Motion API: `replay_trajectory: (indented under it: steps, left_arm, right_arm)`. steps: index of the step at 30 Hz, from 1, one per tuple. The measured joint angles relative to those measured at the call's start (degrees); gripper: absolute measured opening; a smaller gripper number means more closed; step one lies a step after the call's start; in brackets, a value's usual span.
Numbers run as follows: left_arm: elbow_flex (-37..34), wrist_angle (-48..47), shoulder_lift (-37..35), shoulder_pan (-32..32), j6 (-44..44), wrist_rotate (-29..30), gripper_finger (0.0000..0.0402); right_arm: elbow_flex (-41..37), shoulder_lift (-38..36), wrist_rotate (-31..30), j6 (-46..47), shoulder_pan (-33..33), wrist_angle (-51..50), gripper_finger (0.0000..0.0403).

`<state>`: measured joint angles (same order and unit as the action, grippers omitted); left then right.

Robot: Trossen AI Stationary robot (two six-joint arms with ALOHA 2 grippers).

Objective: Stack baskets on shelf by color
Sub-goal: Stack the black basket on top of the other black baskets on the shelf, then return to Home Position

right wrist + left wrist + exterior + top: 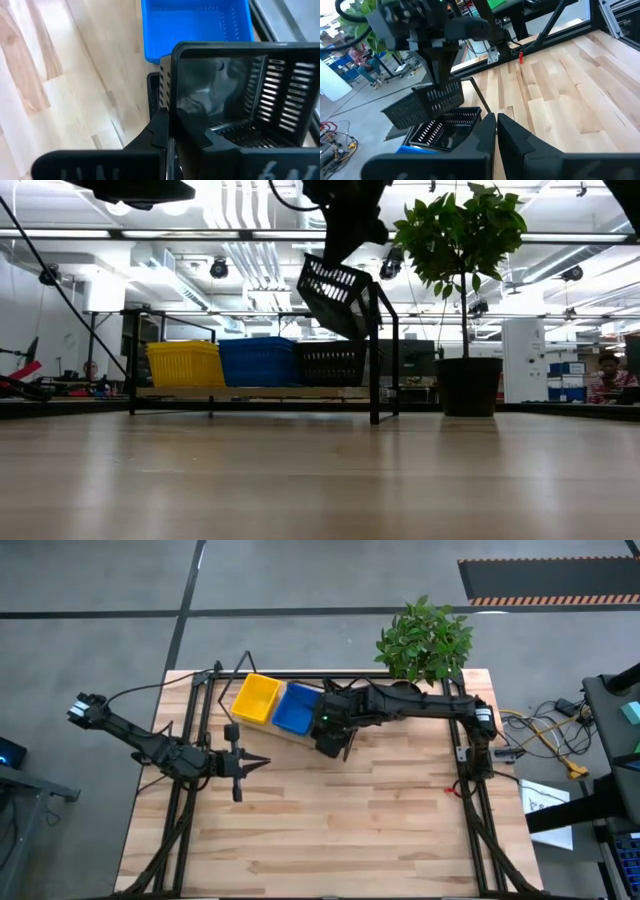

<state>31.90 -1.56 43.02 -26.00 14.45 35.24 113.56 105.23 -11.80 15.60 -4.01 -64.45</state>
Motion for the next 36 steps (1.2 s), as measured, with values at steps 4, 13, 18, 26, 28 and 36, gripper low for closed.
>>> replay_trajectory:
  steps: [4, 13, 18, 26, 28, 36]
  left_arm:
    - [0.0, 0.0, 0.3, 0.0, -0.1, 0.0, 0.0001]
    - [0.0, 0.0, 0.4, 0.0, -0.1, 0.0, 0.0001]
    - [0.0, 0.0, 0.4, 0.0, -0.1, 0.0, 0.0001]
    - [0.0, -0.4, 0.4, 0.0, -0.1, 0.0, 0.0001]
    - [0.0, -0.5, 0.4, 0.0, -0.1, 0.0, 0.0001]
    - [0.0, -0.5, 0.4, 0.0, -0.1, 0.0, 0.0001]
  right_arm:
    - [-1.9, 0.0, 0.1, 1.4, 0.0, 0.4, 0.0012]
    - [-6.0, 0.0, 0.3, 3.0, 0.0, 0.3, 0.0012]
    - [-7.8, 0.0, 0.3, 3.1, 0.0, 1.8, 0.0013]
    - [-9.3, 0.0, 0.3, 1.0, 0.0, 4.8, 0.0013]
    - [-9.3, 0.0, 0.3, 0.9, 0.0, 4.8, 0.0014]
    - [-9.3, 0.0, 0.3, 0.7, 0.0, 4.8, 0.0071]
